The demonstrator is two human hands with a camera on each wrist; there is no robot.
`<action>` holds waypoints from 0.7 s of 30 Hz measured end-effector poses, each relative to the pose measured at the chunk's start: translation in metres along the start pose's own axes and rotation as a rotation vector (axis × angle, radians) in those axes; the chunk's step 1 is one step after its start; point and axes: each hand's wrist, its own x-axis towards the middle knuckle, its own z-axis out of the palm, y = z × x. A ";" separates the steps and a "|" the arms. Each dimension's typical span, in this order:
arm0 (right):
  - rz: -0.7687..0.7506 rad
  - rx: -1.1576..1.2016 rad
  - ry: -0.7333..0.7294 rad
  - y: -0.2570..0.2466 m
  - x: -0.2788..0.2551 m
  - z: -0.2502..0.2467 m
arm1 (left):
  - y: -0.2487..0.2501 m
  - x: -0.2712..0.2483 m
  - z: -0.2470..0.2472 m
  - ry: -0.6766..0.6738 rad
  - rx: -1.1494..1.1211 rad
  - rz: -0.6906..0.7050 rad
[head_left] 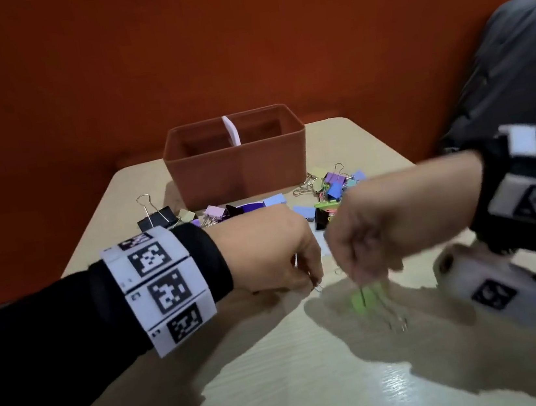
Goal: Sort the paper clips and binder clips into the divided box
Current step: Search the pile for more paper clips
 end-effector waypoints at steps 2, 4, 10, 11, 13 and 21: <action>0.061 0.043 0.193 0.012 -0.001 -0.024 | 0.004 0.001 0.001 0.016 0.051 0.014; 0.104 0.130 0.377 0.027 0.009 -0.042 | 0.007 0.001 0.003 0.036 0.117 0.019; 0.161 0.274 0.454 0.043 0.064 -0.049 | 0.011 0.005 0.004 0.004 0.103 0.005; 0.156 0.290 0.435 0.043 0.071 -0.047 | 0.011 0.005 0.004 -0.006 0.086 0.004; 0.144 0.286 0.406 0.041 0.081 -0.044 | 0.010 0.008 0.005 -0.034 0.062 0.002; 0.233 0.028 0.468 0.051 0.059 -0.041 | 0.008 0.012 0.006 -0.107 0.058 -0.005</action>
